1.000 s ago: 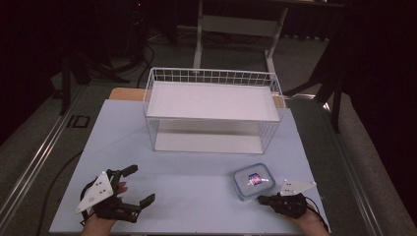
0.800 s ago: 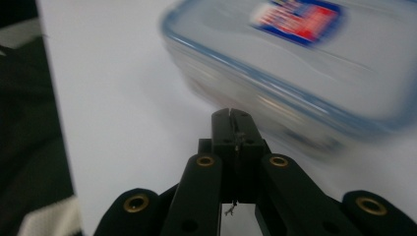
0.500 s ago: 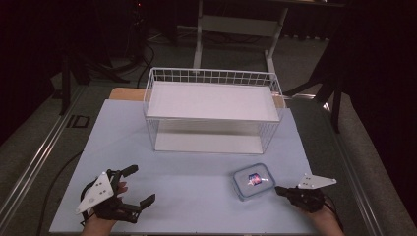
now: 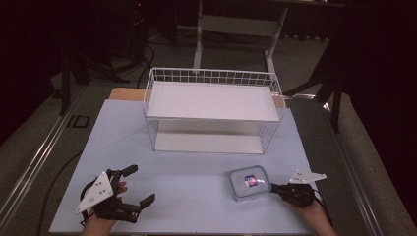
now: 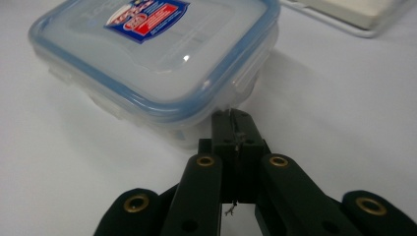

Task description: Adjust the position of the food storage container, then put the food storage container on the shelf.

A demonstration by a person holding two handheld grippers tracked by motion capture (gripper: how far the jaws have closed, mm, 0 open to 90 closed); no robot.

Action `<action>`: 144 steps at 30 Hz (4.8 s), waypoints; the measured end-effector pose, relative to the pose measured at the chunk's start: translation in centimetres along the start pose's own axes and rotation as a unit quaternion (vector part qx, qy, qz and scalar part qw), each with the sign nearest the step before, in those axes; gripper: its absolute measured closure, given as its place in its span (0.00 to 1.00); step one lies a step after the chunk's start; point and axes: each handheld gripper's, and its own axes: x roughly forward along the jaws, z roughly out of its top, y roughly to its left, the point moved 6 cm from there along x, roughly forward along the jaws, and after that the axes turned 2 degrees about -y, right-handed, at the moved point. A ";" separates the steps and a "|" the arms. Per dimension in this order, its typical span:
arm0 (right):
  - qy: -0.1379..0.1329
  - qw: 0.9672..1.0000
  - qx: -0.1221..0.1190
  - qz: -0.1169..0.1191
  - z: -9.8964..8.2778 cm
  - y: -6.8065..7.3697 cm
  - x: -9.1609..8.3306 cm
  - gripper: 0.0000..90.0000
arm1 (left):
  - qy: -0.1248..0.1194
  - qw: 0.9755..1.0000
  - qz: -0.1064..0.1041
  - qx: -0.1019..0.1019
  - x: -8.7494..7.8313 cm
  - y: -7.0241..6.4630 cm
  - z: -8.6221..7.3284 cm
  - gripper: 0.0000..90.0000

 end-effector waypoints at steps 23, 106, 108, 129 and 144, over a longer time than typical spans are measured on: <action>0.023 0.997 -0.046 0.062 2.5 3.6 4.1 1.00 | 0.005 1.000 -0.005 0.002 0.1 -0.2 -0.2 0.01; -0.117 0.990 -0.080 -0.024 11.7 10.3 -0.9 0.21 | 0.100 0.989 -0.100 -0.030 4.8 -3.9 2.0 0.01; -0.110 0.990 -0.084 -0.031 11.8 10.5 -0.6 0.21 | 0.106 0.989 -0.089 -0.050 5.2 -3.7 2.0 0.01; -0.026 0.993 0.111 0.023 11.4 9.1 5.4 0.12 | 0.224 0.944 -0.060 -0.235 11.0 -1.1 -2.6 0.01; 0.046 0.958 0.271 0.085 9.2 7.8 8.9 0.16 | 0.262 0.897 -0.052 -0.353 12.0 0.0 -5.7 0.01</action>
